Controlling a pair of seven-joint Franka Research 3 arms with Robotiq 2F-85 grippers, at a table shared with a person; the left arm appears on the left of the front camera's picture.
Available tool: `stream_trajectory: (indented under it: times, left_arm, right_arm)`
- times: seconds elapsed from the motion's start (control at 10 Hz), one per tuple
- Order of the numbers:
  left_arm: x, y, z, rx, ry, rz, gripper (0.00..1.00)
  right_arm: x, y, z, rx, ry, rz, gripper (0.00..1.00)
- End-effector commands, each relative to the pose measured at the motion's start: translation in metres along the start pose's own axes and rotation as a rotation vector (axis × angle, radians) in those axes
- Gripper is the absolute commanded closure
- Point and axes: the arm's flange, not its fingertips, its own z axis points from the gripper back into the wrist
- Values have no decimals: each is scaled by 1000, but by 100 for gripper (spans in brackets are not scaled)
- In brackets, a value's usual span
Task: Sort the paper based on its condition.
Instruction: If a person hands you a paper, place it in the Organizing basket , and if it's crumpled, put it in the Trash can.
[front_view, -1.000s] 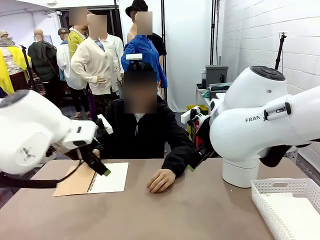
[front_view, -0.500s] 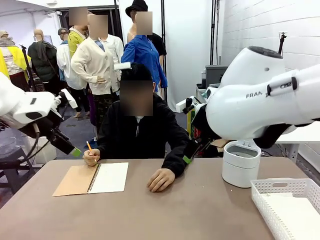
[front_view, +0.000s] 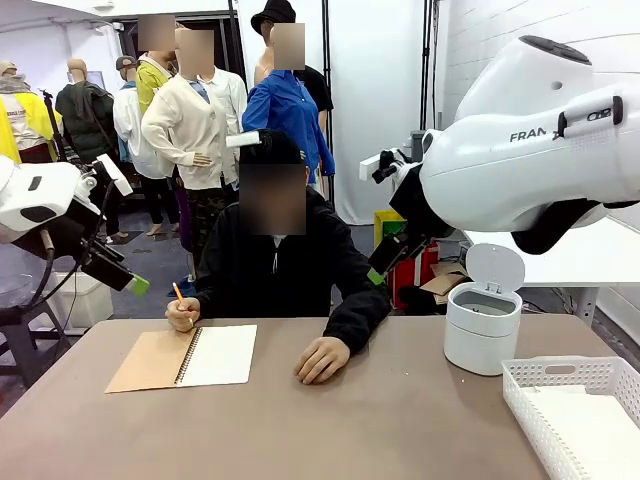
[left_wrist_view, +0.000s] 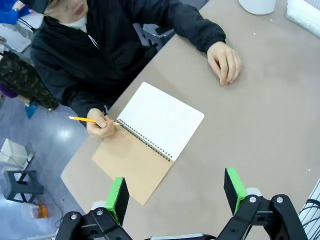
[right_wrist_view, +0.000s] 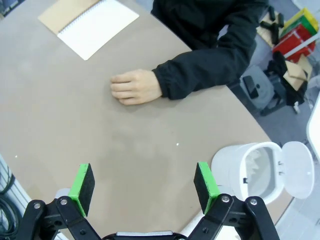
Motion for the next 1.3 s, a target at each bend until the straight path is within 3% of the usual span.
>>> stream_trajectory:
  times: [0.0,0.7,1.2]
  left_arm:
    - [-2,-1,-3,-12,19,1,0]
    - [-1,-1,-3,-8,14,-1,0]
    - [-3,3,26,-217,66,-33,0]
  right_arm:
    - [-1,5,-3,14,15,7,0]
    - [-1,5,-3,14,15,7,0]
    - [15,16,7,83,45,0,0]
